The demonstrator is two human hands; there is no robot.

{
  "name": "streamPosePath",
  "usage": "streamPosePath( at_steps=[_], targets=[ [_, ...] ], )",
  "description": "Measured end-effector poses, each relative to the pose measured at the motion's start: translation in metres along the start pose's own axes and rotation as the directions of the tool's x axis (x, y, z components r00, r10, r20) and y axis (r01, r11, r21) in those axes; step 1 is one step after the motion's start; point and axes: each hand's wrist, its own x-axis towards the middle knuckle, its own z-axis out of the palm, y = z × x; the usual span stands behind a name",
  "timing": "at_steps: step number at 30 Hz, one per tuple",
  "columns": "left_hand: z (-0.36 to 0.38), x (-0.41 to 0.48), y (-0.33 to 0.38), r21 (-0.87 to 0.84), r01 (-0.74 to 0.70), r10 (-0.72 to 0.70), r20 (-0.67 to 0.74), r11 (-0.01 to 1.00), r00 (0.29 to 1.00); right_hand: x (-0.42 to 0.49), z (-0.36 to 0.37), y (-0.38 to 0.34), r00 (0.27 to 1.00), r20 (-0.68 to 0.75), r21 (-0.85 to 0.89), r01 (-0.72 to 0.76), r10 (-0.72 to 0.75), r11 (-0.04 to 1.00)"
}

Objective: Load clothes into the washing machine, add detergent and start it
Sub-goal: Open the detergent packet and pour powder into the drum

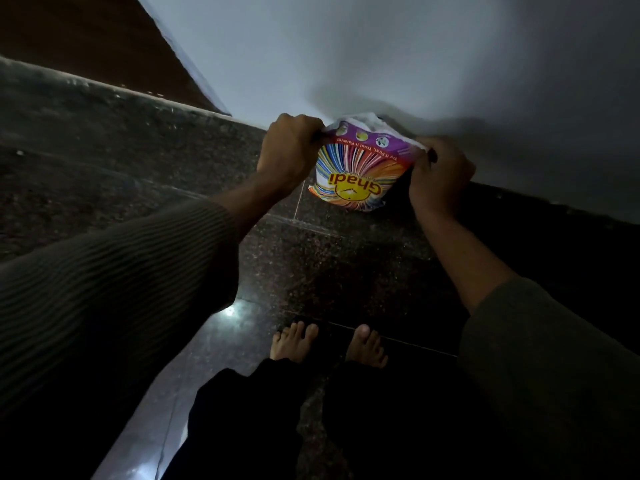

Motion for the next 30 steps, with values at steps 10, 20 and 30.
streamPosePath(
  at_steps=[10,20,30],
  targets=[
    [-0.053,-0.080,0.048,0.229,-0.153,0.100,0.230,0.961,0.968,-0.060,-0.049,-0.017,0.959,0.278,-0.151,-0.019,0.061,0.988],
    [-0.119,-0.168,0.138,0.177,-0.352,0.307,0.237,0.919,0.922,-0.159,-0.161,-0.066,0.953,0.291,-0.377,0.028,0.090,0.926],
    [-0.209,-0.255,0.229,0.161,-0.519,0.437,0.369,0.839,0.820,-0.272,-0.291,-0.124,0.950,0.158,-0.548,-0.142,0.268,0.824]
  ],
)
